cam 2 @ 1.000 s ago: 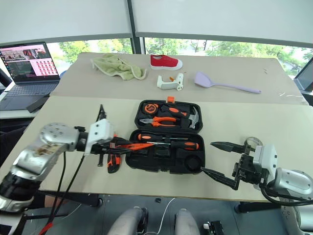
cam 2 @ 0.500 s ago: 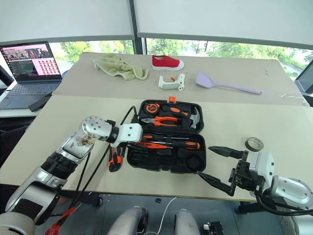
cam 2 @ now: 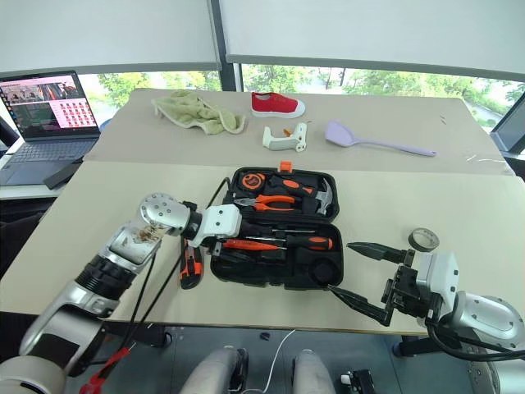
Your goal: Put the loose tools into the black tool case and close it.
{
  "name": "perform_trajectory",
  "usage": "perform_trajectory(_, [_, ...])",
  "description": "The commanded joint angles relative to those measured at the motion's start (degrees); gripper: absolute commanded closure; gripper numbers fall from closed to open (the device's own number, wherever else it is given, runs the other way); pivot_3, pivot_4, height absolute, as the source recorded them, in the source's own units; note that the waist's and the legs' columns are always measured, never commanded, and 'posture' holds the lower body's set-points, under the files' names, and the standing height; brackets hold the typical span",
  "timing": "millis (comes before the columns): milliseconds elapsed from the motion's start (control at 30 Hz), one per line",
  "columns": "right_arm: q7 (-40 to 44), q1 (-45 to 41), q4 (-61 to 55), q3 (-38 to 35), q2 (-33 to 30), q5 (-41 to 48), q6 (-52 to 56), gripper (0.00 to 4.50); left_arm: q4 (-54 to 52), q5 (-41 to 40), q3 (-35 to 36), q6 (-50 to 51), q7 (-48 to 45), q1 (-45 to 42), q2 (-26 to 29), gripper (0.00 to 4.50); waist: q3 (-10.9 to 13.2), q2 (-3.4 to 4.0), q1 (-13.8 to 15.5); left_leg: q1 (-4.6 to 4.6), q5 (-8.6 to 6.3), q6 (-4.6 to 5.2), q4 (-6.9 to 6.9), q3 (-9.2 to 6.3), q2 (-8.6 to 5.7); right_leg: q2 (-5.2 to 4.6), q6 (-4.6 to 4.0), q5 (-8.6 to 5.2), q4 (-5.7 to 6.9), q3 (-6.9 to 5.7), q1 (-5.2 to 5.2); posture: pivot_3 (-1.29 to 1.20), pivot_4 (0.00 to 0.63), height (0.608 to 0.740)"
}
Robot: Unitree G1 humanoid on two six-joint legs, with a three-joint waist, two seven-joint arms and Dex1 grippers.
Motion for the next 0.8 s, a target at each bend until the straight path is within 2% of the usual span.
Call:
perform_trajectory(33, [0.05,-0.38,-0.02,-0.59,-0.26,0.15,-0.02,0.0,-3.16,-3.47,4.97,0.77,0.58,-1.07,0.62,1.29,0.0,0.01,0.01,0.02,0.0,0.0,0.0,0.01,0.0,-0.01,0.0,0.0,0.01,0.01,0.01,0.0,0.15,0.74])
perform_trajectory(133, [0.07,-0.32,0.43,-0.49,-0.01,-0.06,-0.37,0.0,-1.46,-3.08,6.01,0.53,1.83,0.32,0.73,1.29,-0.01,0.01,0.0,0.04,0.0,0.0,-0.01,0.01,-0.01,-0.01,0.0,0.0,0.0,0.01,0.02,0.0,0.15,0.74])
perform_trajectory(167, [-0.09,-0.35,0.44,-0.35,0.16,-0.19,-0.45,0.0,-0.81,-3.02,5.83,0.5,1.34,1.05,0.97,1.8,-0.01,0.01,0.03,0.04,0.0,0.0,-0.01,0.01,-0.01,0.0,0.0,0.0,0.01,0.01,0.02,0.0,0.15,0.74])
perform_trajectory(233, [-0.34,-0.27,0.23,-0.18,0.42,-0.31,-0.52,0.0,0.89,-2.97,6.3,0.52,3.01,1.91,-0.09,2.33,-0.01,0.02,-0.01,0.07,0.0,0.0,-0.01,0.01,-0.01,0.0,0.0,0.0,0.01,0.01,0.05,0.0,0.15,0.74])
perform_trajectory(333, [-0.5,-0.04,-0.1,-0.23,0.71,-0.44,-0.51,0.0,3.69,-0.44,5.3,-3.07,4.97,2.69,-0.88,3.44,-0.01,0.01,0.06,0.06,0.0,0.0,-0.01,0.01,-0.01,0.0,0.0,0.0,0.02,0.01,0.04,0.0,0.15,0.74])
perform_trajectory(433, [-0.68,0.43,-0.59,-0.54,0.86,-0.47,-0.44,0.0,2.8,-0.48,4.92,-1.28,6.2,4.37,-1.76,4.46,-0.01,0.01,0.27,0.06,0.0,0.0,-0.01,0.02,-0.04,-0.02,0.01,0.0,0.02,0.01,0.04,0.0,0.15,0.74])
perform_trajectory(800, [-1.32,1.19,-0.96,-0.75,0.81,-0.61,-0.44,0.0,2.43,3.8,0.89,-0.07,7.14,7.8,-1.02,4.46,-0.03,0.04,0.62,0.1,0.0,0.0,-0.01,0.02,-0.04,-0.04,0.01,0.01,0.01,0.04,0.08,0.0,0.15,0.74])
